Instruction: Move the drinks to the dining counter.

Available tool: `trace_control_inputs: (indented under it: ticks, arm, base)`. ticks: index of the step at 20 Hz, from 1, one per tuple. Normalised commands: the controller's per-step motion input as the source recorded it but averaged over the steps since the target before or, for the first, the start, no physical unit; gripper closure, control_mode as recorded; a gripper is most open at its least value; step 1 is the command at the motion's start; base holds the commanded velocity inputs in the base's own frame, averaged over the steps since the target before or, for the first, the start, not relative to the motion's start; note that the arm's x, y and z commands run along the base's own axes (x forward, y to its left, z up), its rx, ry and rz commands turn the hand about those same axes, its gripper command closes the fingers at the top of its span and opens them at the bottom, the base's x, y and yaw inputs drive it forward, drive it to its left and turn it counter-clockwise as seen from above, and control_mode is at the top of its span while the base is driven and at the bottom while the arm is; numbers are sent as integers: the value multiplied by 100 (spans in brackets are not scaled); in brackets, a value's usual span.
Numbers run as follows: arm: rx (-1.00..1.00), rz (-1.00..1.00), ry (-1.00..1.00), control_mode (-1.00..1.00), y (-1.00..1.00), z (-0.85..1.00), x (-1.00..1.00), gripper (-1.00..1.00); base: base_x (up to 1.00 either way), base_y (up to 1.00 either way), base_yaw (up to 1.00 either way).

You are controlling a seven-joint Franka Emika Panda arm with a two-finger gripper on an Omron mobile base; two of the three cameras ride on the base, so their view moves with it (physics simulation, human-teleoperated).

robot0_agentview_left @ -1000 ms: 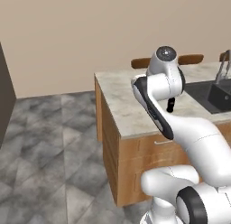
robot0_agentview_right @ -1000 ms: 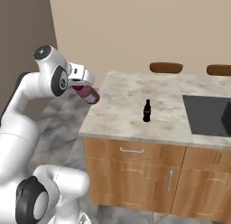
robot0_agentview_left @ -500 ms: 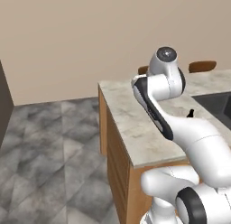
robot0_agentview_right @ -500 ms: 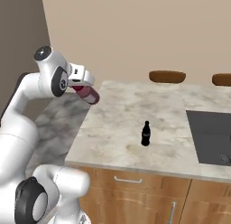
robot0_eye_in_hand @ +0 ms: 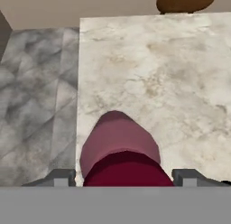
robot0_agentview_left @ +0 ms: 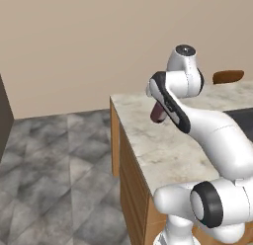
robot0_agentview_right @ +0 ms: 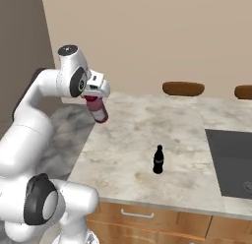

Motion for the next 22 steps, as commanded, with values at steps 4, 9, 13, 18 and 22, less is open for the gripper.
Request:
trace_control_inputs:
  ticks: [4, 9, 13, 18, 22]
  arm:
    - [13, 4, 28, -100, -12, -24, 16, 100]
    - [0, 0, 10, -100, 0, -29, 2, 100]
    - [-2, 1, 15, -100, 0, -71, 0, 100]
    - [-4, 2, 13, -100, 0, -71, 0, 100]
    - [-3, 1, 9, -100, 0, -62, 0, 100]
  base:
    - [0, 0, 0]
    - [0, 0, 0]
    - [0, 0, 0]
    - [0, 0, 0]
    - [0, 0, 0]
